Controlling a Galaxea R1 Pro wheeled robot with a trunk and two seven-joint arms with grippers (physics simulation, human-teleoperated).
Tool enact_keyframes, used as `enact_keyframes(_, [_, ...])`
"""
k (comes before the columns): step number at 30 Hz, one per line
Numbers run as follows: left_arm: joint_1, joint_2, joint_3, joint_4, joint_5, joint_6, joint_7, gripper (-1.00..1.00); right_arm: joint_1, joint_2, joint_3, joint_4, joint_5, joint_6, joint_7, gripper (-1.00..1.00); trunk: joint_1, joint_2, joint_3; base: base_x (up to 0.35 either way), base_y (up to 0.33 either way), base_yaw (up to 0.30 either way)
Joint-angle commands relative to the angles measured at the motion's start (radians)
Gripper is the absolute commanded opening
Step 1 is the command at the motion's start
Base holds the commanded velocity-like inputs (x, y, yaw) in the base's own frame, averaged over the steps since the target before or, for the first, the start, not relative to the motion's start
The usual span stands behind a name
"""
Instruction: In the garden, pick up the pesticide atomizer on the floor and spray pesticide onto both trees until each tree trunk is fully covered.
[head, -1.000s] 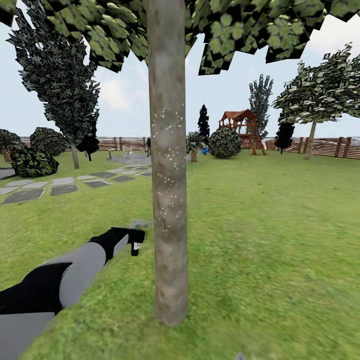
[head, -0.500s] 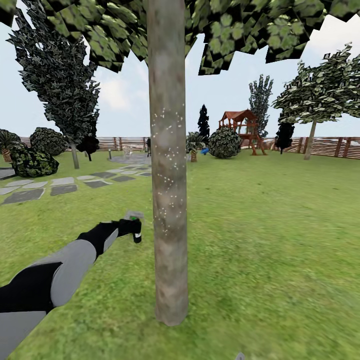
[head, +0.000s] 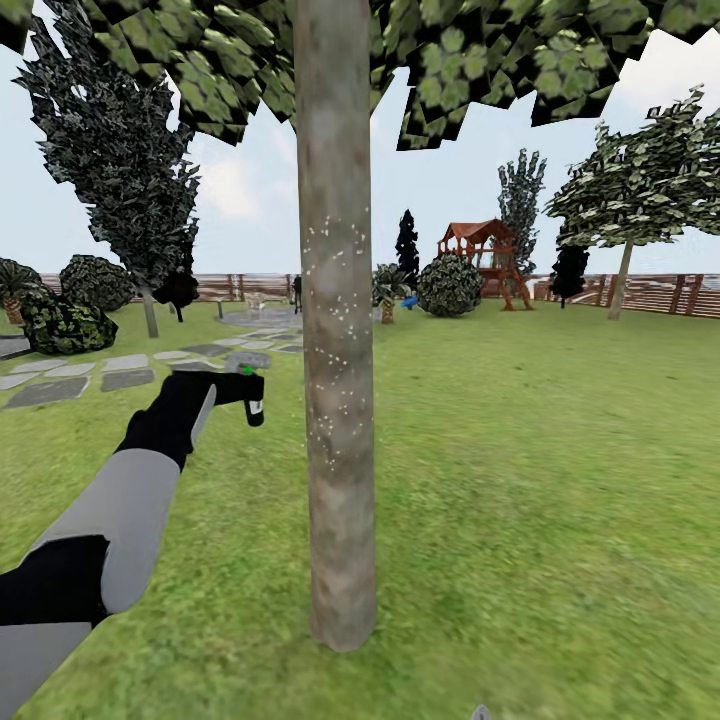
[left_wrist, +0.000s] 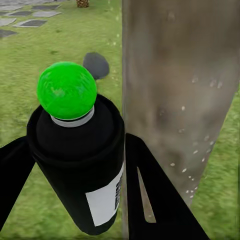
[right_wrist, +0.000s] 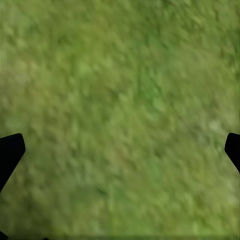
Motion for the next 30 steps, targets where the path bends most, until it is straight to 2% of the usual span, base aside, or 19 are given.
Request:
enact_keyframes(1, [-0.001, 0.000, 0.000, -0.003, 0.000, 0.013, 0.001, -1.00, 0.000, 0.000, 0.000, 0.000, 0.000, 0.000, 0.000, 1.00, 0.000, 0.000, 0.000, 0.000, 0.000, 0.000])
enact_keyframes(4, [-0.001, 0.000, 0.000, -0.006, 0.000, 0.049, 0.000, -1.00, 0.000, 0.000, 0.000, 0.000, 0.000, 0.000, 0.000, 1.00, 0.000, 0.000, 0.000, 0.000, 0.000, 0.000])
enact_keyframes(7, [-0.002, 0.000, 0.000, 0.002, 0.000, 0.055, 0.000, -1.00, 0.000, 0.000, 0.000, 0.000, 0.000, 0.000, 0.000, 1.00, 0.000, 0.000, 0.000, 0.000, 0.000, 0.000])
enact_keyframes(14, [-0.002, 0.004, 0.006, 0.067, -0.001, 0.054, 0.000, -1.00, 0.000, -0.001, -0.001, 0.000, -0.001, 0.000, 0.000, 1.00, 0.000, 0.000, 0.000, 0.000, 0.000, 0.000])
enact_keyframes(16, [-0.002, 0.006, 0.012, 0.114, -0.001, 0.048, 0.000, -1.00, 0.000, -0.002, -0.001, 0.000, -0.001, 0.000, 0.000, 1.00, 0.000, 0.000, 0.000, 0.000, 0.000, 0.000])
enact_keyframes(19, [-0.002, 0.008, 0.023, 0.262, -0.002, -0.036, 0.001, -1.00, 0.000, -0.002, -0.001, 0.000, -0.001, -0.001, 0.000, 1.00, 0.000, 0.000, 0.000, 0.000, 0.000, 0.000])
enact_keyframes(22, [-0.002, 0.009, 0.026, 0.343, -0.002, -0.097, 0.002, -1.00, 0.000, -0.002, -0.001, 0.000, -0.001, -0.003, 0.000, 1.00, 0.000, 0.000, 0.000, 0.000, 0.000, 0.000])
enact_keyframes(23, [-0.002, 0.009, 0.027, 0.415, -0.001, -0.169, 0.002, -1.00, 0.000, -0.002, -0.001, 0.000, -0.001, -0.005, 0.000, 1.00, 0.000, 0.000, 0.000, 0.000, 0.000, 0.000])
enact_keyframes(27, [-0.002, 0.009, 0.027, 0.522, -0.002, -0.247, 0.004, -1.00, 0.000, -0.002, -0.001, 0.000, -0.002, -0.006, 0.000, 1.00, 0.000, 0.000, 0.000, 0.000, 0.000, 0.000])
enact_keyframes(29, [-0.002, 0.008, 0.028, 0.606, -0.003, -0.350, 0.007, -1.00, 0.000, -0.003, -0.001, 0.000, -0.002, -0.006, 0.000, 1.00, 0.000, 0.000, 0.000, 0.000, 0.000, 0.000])
enact_keyframes(30, [-0.002, 0.008, 0.028, 0.620, -0.003, -0.368, 0.007, -1.00, 0.000, -0.004, -0.001, 0.000, -0.002, -0.006, 0.000, 1.00, 0.000, 0.000, 0.000, 0.000, 0.000, 0.000])
